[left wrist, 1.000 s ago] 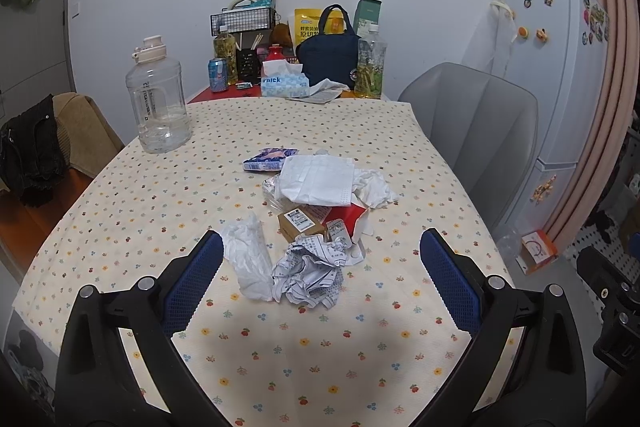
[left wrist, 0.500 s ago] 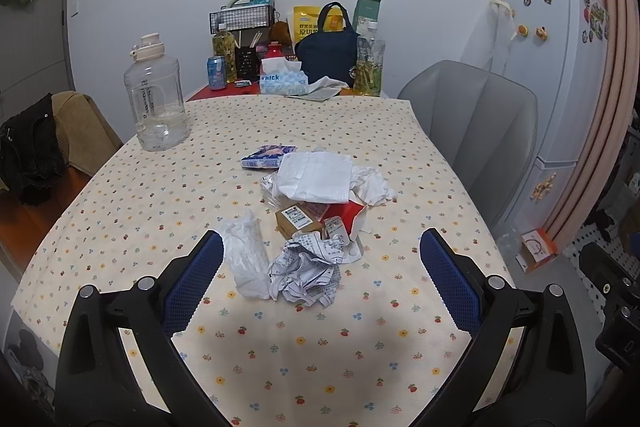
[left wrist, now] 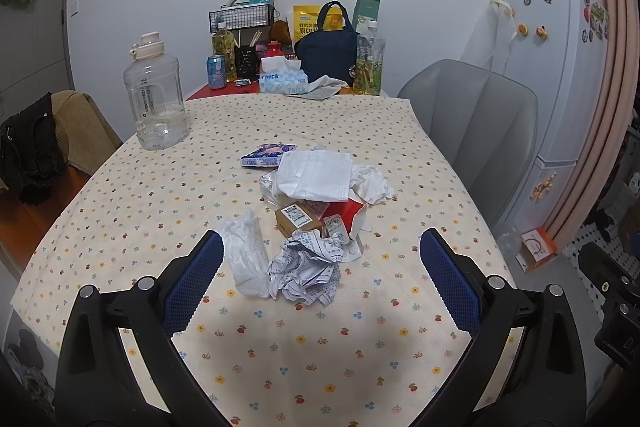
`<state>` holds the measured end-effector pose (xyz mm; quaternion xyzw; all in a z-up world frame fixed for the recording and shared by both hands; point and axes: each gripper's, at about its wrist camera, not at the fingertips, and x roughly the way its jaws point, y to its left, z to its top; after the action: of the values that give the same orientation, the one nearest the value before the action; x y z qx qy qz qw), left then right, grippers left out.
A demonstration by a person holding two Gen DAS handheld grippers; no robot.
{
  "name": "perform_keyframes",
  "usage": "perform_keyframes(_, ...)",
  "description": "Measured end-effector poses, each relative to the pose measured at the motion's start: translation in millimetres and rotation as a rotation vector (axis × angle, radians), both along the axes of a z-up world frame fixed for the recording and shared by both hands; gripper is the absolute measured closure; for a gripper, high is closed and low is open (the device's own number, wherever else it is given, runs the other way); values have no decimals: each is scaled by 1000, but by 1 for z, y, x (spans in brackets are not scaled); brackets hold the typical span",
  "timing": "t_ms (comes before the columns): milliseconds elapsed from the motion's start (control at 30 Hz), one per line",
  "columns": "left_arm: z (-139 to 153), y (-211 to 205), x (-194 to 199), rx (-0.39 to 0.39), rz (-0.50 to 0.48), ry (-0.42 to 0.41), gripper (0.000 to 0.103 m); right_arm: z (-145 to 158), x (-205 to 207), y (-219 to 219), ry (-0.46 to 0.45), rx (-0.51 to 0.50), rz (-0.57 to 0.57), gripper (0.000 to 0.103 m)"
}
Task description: Collect trash
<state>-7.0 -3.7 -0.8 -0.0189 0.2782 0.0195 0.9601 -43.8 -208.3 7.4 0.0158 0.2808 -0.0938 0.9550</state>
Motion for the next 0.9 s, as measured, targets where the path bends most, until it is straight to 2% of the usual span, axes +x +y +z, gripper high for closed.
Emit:
perform_keyframes(467,-5,-1,0,-4,3,5,5,-2,1,0,7,3,1,8)
perform_keyframes(900,-7,17,2,-22,29,15,5,-7,11,14,26,5,37,8)
